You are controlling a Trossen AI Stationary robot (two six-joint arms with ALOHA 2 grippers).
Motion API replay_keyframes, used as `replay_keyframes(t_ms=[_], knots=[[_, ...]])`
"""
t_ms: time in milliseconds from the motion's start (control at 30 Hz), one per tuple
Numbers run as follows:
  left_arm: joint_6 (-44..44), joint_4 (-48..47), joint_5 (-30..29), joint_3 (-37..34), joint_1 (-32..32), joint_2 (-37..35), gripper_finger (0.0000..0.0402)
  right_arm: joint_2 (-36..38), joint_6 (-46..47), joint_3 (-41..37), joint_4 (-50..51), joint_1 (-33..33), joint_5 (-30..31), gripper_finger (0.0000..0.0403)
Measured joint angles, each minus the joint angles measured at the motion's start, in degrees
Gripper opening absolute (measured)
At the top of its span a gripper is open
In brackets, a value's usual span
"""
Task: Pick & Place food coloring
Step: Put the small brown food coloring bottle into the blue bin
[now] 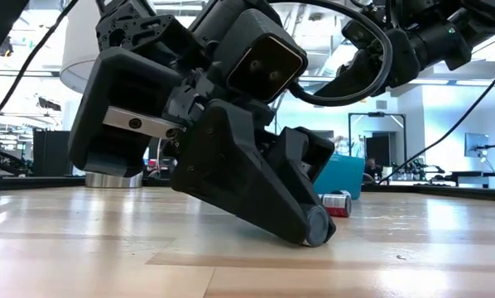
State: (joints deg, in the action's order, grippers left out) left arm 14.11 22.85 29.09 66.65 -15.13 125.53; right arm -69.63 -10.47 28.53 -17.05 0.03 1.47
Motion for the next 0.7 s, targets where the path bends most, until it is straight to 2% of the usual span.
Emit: replay_keyframes(t_ms=[200,333,467,700], knots=[[-0.27,-0.55,-0.90,-0.07,-0.55,-2.32,0.0078,0.00,0.01,0.00,0.40,0.00,0.00,0.0147],[2.03,-4.33,-4.03,-0.07,-1.01,-5.97,0.0077,0.00,0.01,0.00,0.56,0.00,0.00,0.0147],[4.84,-10.22,-10.10,-0.06,-0.98,-10.61,0.0077,0.00,0.08,0.02,0.69,0.00,0.01,0.0147],[8.50,-17.32,-25.08,-0.58,-0.22,-18.78,0.0081,0.00,0.37,0.00,0.83,0.45,0.03,0.0147]])
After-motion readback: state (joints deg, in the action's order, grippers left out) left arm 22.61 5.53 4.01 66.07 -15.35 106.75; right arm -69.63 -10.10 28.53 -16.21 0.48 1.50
